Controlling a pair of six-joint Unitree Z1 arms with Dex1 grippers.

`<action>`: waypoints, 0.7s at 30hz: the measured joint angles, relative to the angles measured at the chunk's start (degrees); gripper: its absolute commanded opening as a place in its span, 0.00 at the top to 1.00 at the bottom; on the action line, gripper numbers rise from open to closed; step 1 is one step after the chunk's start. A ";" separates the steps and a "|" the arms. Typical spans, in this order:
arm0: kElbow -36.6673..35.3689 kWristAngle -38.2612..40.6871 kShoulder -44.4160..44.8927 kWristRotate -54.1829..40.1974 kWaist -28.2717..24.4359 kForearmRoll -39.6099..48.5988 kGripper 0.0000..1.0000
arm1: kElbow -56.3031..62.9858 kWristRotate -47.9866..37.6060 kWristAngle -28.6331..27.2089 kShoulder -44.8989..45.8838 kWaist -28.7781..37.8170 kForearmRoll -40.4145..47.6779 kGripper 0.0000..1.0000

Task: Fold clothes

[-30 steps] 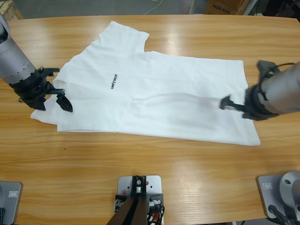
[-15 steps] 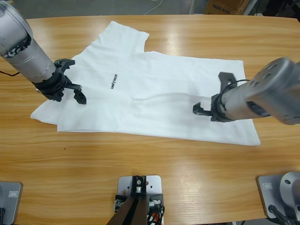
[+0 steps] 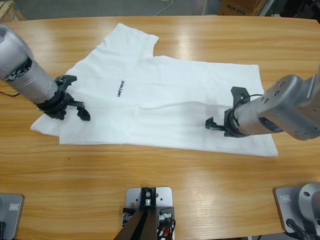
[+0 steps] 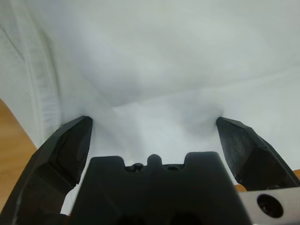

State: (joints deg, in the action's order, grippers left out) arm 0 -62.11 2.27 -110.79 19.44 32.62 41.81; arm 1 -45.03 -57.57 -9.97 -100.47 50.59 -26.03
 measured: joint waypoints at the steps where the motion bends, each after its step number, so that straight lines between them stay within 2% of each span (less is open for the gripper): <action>1: 1.00 0.26 0.56 0.96 0.23 -0.13 0.00 | 0.48 -0.22 0.43 0.33 0.25 0.00 0.00; 12: 8.56 1.47 5.14 14.62 9.89 -0.24 0.00 | 2.27 -7.16 1.34 1.64 8.64 -0.09 0.00; 21: 13.80 1.99 8.74 20.37 13.80 -0.24 0.00 | 4.51 -11.80 1.45 3.77 13.35 -2.58 0.00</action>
State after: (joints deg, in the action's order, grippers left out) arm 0 -48.32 4.27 -102.05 39.81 46.42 41.57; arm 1 -40.52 -69.37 -8.52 -96.70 63.94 -28.61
